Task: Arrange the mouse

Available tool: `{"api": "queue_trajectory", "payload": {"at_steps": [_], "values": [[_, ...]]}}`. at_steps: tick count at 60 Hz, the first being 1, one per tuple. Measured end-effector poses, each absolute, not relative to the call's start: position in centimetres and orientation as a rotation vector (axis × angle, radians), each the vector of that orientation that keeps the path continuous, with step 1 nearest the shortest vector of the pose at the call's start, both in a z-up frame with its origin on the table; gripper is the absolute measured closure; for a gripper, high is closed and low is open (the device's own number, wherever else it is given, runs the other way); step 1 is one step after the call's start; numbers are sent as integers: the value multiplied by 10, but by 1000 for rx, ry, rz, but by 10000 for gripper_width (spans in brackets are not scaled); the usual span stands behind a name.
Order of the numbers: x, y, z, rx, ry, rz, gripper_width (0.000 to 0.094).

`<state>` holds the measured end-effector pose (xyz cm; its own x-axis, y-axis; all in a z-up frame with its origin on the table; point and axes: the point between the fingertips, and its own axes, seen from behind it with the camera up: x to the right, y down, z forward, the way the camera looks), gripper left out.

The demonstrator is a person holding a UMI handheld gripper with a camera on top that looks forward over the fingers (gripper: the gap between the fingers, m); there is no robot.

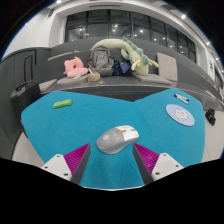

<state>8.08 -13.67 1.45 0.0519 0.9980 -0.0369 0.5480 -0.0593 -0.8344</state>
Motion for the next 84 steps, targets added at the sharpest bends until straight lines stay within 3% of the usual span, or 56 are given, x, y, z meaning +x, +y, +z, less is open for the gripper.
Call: {"api": "queue_trajectory", "payload": {"at_steps": [10, 43, 47, 51, 62, 66, 74, 84], "values": [[48, -143, -1, -1680, -1608, 875, 71], [-72, -157, -8, -1674, -1647, 913, 90], [-76, -150, -11, -1664, -1642, 882, 168], [-76, -139, -17, -1643, -1638, 828, 426], [-75, -147, -10, -1609, -1682, 886, 563], [-73, -141, 6, -1590, -1676, 902, 583], [-78, -115, 75, -1565, -1609, 1016, 583], [-93, -3, 137, -1546, -1515, 996, 584]]}}
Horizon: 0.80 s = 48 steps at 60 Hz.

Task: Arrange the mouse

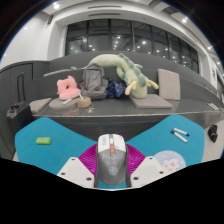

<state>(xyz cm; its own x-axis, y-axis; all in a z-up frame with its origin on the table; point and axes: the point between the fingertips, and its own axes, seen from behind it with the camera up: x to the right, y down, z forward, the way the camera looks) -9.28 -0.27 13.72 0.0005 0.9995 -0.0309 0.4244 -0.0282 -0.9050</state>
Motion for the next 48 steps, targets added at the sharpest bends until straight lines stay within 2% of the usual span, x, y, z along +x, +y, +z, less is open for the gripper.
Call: {"api": "queue_trajectory", "payload": {"at_steps": [5, 10, 19, 27, 31, 38, 39, 41, 43, 44, 48], "values": [[-99, 72, 139, -1564, -1462, 932, 584], [-102, 142, 116, -1607, -1432, 859, 577], [-98, 232, 40, -1668, -1482, 711, 558], [-89, 249, -12, -1771, -1544, 712, 528], [-86, 248, -29, -1785, -1581, 709, 483], [-90, 248, -28, -1829, -1543, 750, 381], [-91, 248, -28, -1827, -1547, 752, 359], [-88, 246, -26, -1815, -1552, 741, 237], [-87, 247, -24, -1799, -1558, 720, 173], [-86, 246, -22, -1793, -1563, 709, 106], [-82, 243, 0, -1753, -1567, 699, 79]]}}
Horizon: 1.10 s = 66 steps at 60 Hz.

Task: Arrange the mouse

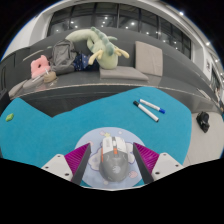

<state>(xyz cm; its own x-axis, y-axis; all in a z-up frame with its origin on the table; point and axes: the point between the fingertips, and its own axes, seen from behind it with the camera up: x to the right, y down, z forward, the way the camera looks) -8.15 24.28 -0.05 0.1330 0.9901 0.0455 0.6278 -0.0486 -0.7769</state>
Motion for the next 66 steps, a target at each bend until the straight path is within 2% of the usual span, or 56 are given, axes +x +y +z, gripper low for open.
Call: {"api": "queue_trajectory", "payload": {"at_steps": [14, 22, 42, 55, 66], "values": [[-9, 160, 89, -1687, -1582, 745, 89], [55, 103, 111, -1728, -1608, 752, 87], [168, 11, 118, -1757, -1675, 739, 88], [192, -11, 109, -1741, -1725, 735, 88], [193, -15, 117, -1682, -1733, 729, 88]]}}
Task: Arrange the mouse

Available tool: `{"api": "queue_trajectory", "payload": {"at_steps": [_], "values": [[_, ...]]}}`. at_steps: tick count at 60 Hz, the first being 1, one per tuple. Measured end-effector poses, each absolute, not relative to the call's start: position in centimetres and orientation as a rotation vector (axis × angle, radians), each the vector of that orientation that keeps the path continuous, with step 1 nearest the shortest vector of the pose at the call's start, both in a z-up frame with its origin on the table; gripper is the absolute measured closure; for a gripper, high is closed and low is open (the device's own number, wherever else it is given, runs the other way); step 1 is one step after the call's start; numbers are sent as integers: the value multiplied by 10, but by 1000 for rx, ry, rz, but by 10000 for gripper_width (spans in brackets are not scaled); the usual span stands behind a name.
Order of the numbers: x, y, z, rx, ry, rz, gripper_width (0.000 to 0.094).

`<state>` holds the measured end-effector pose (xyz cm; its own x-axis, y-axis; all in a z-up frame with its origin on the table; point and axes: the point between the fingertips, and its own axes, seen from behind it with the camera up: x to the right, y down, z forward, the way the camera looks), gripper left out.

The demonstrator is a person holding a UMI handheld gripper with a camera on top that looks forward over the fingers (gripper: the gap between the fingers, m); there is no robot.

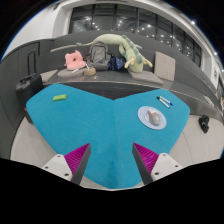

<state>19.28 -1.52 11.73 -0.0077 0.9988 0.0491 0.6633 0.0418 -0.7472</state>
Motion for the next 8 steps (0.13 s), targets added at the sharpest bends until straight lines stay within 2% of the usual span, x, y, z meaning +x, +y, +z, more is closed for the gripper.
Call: {"api": "queue_trajectory", "payload": {"at_steps": [8], "values": [[197, -16, 114, -1678, -1745, 713, 87]]}}
